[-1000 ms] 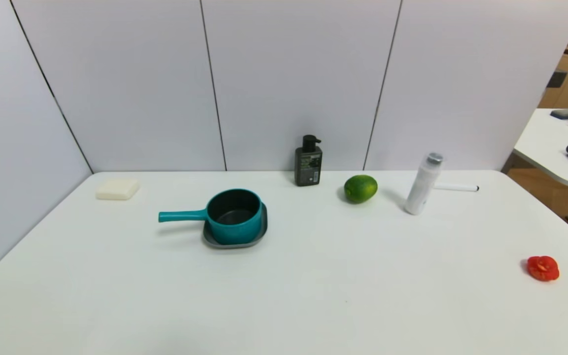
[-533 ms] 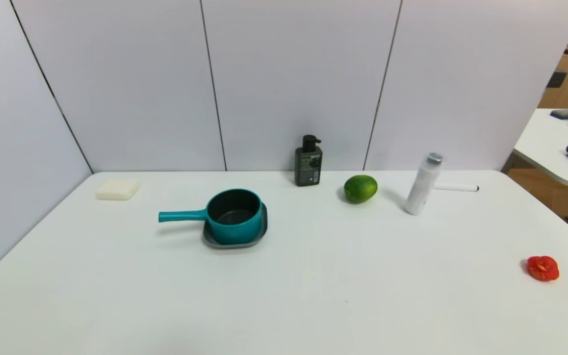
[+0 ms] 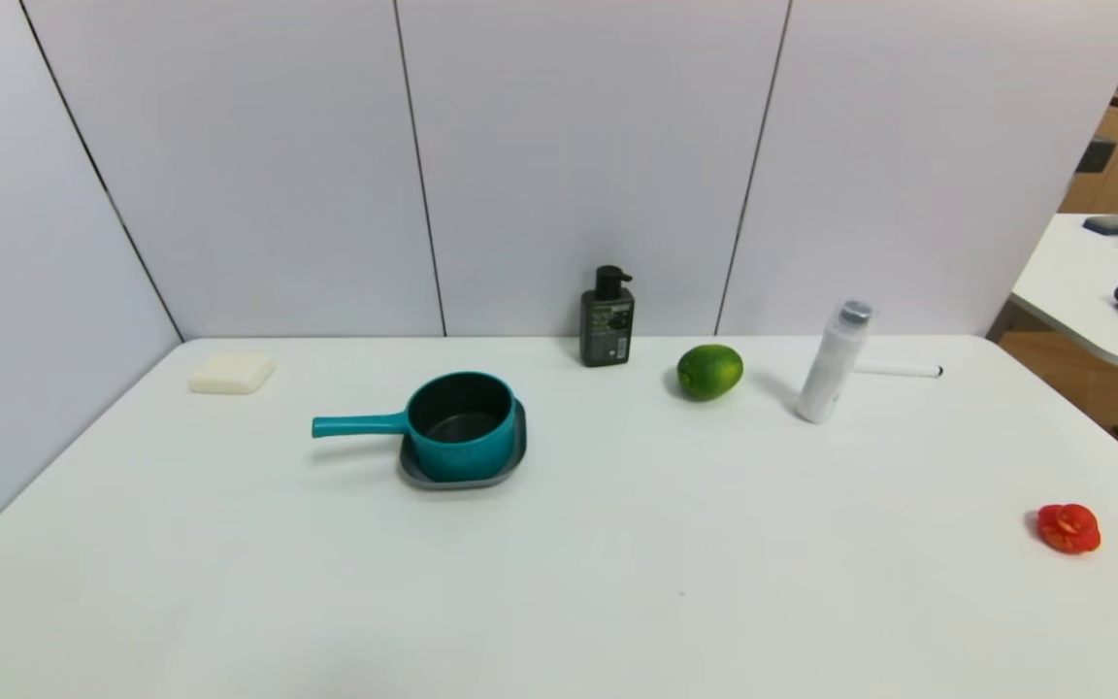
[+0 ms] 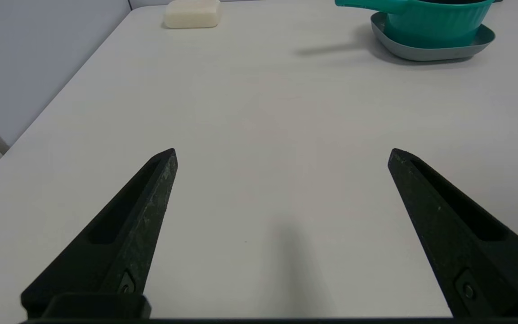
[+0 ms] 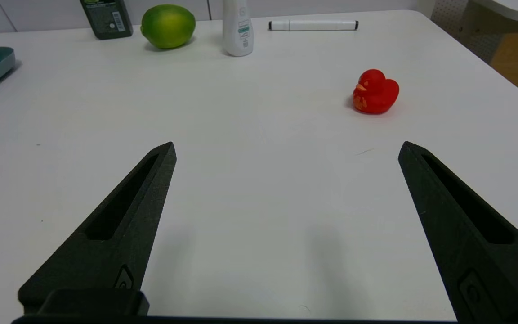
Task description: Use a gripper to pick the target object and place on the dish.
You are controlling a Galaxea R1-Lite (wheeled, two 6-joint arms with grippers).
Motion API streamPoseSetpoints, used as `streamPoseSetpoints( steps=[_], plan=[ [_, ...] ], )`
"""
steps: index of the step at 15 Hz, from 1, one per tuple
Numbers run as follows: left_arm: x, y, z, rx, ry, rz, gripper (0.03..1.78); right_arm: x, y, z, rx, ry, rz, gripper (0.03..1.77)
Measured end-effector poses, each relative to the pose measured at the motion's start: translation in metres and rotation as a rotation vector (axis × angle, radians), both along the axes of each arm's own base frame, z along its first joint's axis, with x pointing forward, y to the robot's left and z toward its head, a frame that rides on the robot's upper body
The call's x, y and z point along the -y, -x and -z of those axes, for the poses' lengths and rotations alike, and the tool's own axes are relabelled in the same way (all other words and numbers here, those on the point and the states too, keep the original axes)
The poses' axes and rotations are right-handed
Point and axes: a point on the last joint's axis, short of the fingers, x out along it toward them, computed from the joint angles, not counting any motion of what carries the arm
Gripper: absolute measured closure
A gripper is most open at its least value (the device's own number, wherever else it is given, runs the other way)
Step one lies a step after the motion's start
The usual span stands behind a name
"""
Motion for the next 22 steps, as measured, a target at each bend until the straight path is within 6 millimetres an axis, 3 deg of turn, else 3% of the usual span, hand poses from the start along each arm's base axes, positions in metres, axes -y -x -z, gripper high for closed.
streamPoseSetpoints(
  steps=[22],
  plan=[
    [0.0,0.0,-0.0001,0.0,0.001,-0.002,0.12,0.0,0.0,0.0,0.0,0.005,-0.001,0.09]
  ],
)
